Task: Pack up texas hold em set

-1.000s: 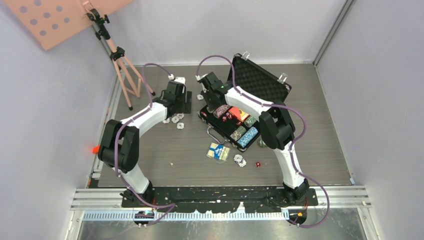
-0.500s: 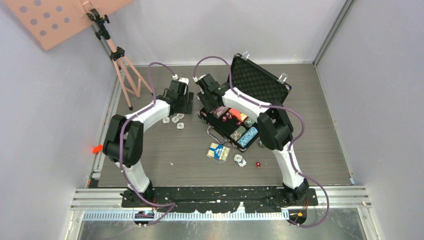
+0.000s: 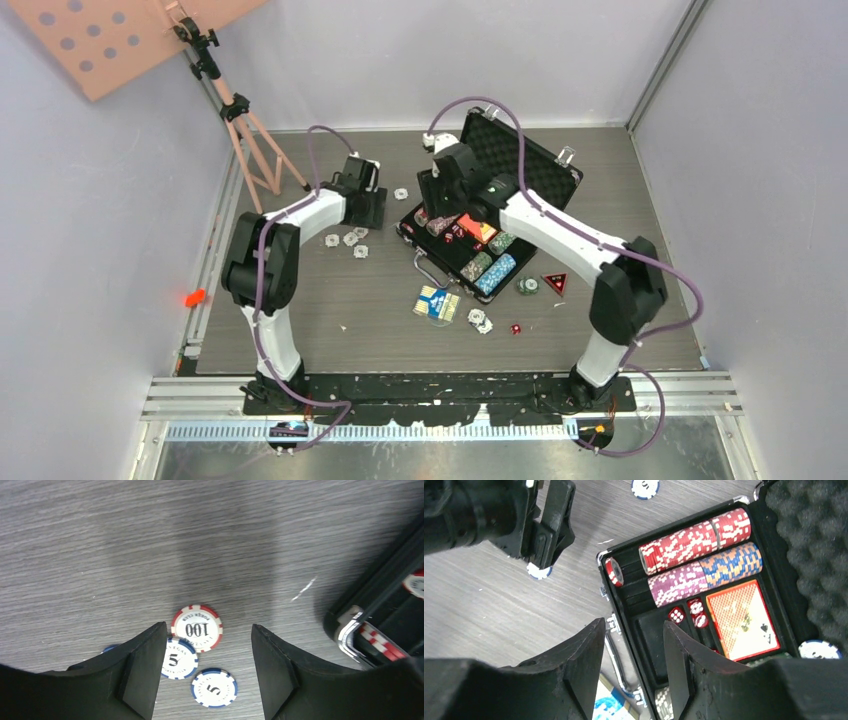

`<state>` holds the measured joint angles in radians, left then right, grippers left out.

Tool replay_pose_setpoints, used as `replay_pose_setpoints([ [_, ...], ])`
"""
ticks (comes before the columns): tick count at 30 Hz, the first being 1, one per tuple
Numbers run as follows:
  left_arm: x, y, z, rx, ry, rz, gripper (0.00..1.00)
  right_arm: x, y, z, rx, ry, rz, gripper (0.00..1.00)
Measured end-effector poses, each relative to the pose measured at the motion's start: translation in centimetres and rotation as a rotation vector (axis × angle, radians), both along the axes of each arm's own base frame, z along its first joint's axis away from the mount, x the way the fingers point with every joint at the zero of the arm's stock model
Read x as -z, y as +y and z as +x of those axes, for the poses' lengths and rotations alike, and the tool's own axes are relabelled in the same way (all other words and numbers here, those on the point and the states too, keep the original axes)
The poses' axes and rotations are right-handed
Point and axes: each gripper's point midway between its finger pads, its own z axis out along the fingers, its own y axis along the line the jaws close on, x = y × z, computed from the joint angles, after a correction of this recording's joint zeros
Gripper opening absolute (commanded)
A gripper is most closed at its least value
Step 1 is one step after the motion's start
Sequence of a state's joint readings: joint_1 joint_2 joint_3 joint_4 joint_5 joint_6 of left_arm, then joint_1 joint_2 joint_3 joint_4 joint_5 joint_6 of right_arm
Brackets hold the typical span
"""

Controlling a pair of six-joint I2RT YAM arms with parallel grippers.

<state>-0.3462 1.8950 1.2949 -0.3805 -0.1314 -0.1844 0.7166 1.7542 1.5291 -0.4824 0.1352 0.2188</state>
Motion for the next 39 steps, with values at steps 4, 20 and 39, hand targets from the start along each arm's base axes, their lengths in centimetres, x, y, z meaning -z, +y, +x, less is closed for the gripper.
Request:
replay_pose_setpoints([
  [4,0.8,0.8,0.0,-0.019,0.035,-0.002,0.66,-0.5,-1.0,-1.7,0.021,-0.007,0.063,0.55],
  [20,1.9,1.0,0.6,-0.032,0.197,-0.039,0.61,-2.6,-4.2,-5.6,0.058,-0.037,0.144,0.56],
  [39,2.0,1.2,-0.1,-0.026,0.231,-0.027,0.37,-3.0,-5.1,-6.1,0.077,-0.048,0.147,0.55],
])
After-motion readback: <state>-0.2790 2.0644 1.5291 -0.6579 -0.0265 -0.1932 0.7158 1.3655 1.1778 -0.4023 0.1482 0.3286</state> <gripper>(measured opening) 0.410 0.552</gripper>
